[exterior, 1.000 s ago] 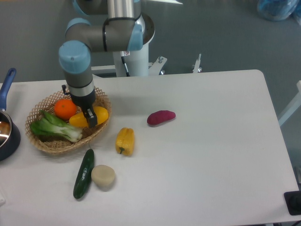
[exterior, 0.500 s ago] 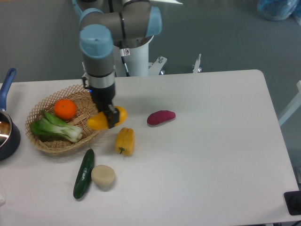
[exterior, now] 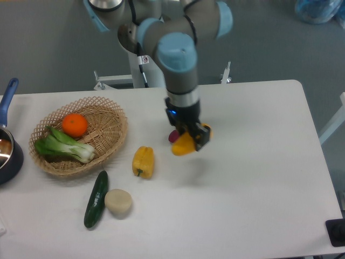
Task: Pick up the mango from the basket
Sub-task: 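Lift the mango out of the basket and carry it toward the sweet potato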
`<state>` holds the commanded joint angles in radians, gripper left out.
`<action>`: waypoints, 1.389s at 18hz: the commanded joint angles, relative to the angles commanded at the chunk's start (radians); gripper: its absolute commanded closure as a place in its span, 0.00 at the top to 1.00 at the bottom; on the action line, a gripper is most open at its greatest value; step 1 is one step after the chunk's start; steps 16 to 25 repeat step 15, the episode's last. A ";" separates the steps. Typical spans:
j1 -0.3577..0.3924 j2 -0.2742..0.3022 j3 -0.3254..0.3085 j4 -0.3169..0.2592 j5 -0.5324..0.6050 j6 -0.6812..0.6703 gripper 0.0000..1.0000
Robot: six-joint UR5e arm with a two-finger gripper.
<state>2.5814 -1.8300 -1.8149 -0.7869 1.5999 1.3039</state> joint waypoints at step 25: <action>0.137 -0.008 0.197 -0.311 -0.020 0.120 0.50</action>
